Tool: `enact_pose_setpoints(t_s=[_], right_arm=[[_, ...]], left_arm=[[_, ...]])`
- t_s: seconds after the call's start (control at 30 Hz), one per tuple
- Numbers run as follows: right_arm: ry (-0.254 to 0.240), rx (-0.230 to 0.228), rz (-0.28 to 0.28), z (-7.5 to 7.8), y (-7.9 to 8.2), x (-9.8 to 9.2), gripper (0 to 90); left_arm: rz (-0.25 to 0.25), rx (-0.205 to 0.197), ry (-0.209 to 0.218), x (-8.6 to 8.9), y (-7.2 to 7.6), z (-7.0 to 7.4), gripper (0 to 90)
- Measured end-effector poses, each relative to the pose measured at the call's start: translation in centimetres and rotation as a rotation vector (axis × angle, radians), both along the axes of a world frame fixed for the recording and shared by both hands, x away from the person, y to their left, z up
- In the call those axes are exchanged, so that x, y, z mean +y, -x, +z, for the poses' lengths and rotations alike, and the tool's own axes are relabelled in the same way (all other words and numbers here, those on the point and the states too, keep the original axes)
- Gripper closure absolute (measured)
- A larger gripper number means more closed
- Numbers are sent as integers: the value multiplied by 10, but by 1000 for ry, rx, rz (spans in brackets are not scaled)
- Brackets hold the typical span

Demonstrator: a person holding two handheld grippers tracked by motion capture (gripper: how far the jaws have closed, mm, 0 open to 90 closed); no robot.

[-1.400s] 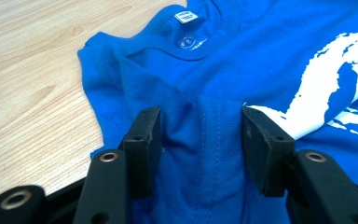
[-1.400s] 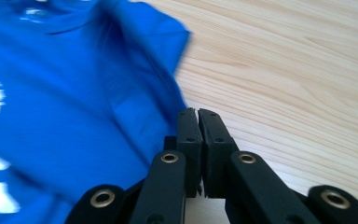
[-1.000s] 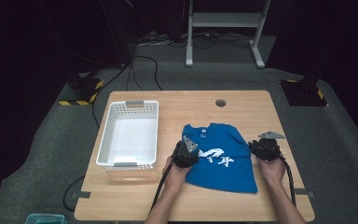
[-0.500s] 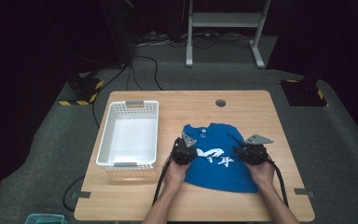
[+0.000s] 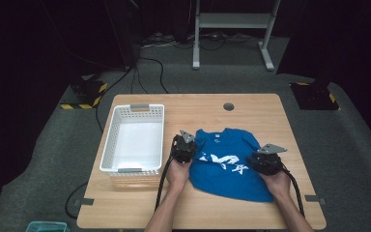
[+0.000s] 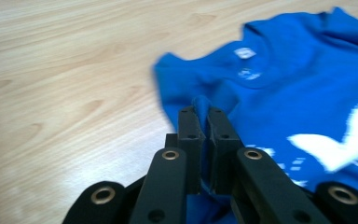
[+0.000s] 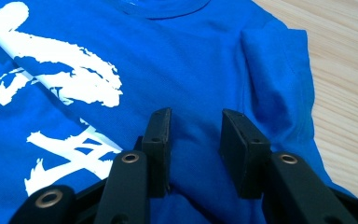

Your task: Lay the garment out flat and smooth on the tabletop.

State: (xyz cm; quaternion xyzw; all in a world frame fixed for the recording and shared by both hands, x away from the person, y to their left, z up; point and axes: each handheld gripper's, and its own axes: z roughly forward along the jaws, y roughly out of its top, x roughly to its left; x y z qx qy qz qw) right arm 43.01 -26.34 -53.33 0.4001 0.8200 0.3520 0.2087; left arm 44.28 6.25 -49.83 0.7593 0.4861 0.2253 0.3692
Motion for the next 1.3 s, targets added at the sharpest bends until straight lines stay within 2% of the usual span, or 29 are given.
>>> enact_pose_setpoints(t_s=[0.27, 0.3, 0.33, 0.4, 0.47, 0.5, 0.57, 0.67, 0.73, 0.77, 0.8, 0.87, 0.93, 0.97, 1.03, 1.07, 1.1, 1.17, 1.2, 1.23, 1.3], right_arm=[[-13, 8, -57, 0, 3, -30, 636], [-18, 11, -76, 0, 4, -39, 635], [-18, 11, -76, 0, 4, -39, 635], [-27, 18, -90, 0, 3, -44, 632], [-23, 19, -89, 1, 2, -44, 625], [-17, 15, -90, 2, 2, -41, 613], [-29, 5, -86, 3, 1, -37, 604], [-41, 5, -85, 4, 1, -32, 600], [-38, 5, -78, 5, -1, -28, 599], [-39, 11, -75, 5, -2, -25, 600], [-35, 13, -70, 5, -3, -22, 602], [-27, 23, -59, 5, -5, -17, 623], [-8, 38, -39, 3, -8, -10, 686], [-8, 38, -39, 3, -8, -10, 686], [-10, 39, -24, 3, -10, -7, 751], [4, 31, -5, 3, -12, -3, 797], [4, 31, -5, 3, -12, -3, 797], [35, 16, 21, 3, -15, 4, 823], [35, 16, 21, 3, -15, 4, 823], [34, -7, 24, 1, -19, 9, 827], [27, -9, 19, 1, -22, 11, 828]], left_arm=[[76, 58, -83, -4, -17, -16, 854], [94, 63, -63, -1, -20, -18, 851], [94, 63, -63, -1, -20, -18, 847], [109, 54, -28, 2, -22, -17, 839], [104, 56, 10, 1, -21, -14, 774], [81, 51, 40, -2, -19, -11, 666], [63, 39, 46, -5, -16, -9, 596], [5, 40, 77, -13, -7, -1, 546], [-29, 32, 119, -16, 2, 4, 524], [-45, 30, 117, -19, 6, 5, 521], [-56, 31, 101, -21, 8, 5, 520], [-65, 47, 45, -26, 10, 0, 519], [-65, 83, -4, -28, 7, -9, 541], [-65, 110, -26, -29, 4, -14, 541], [-63, 125, -56, -29, 0, -20, 590], [-61, 132, -66, -28, -1, -23, 681], [-58, 129, -77, -27, -2, -23, 681], [-27, 127, -121, -25, -7, -21, 799], [-27, 127, -121, -25, -7, -21, 814], [-23, 111, -152, -24, -12, -18, 824], [-18, 104, -159, -23, -14, -18, 826]])
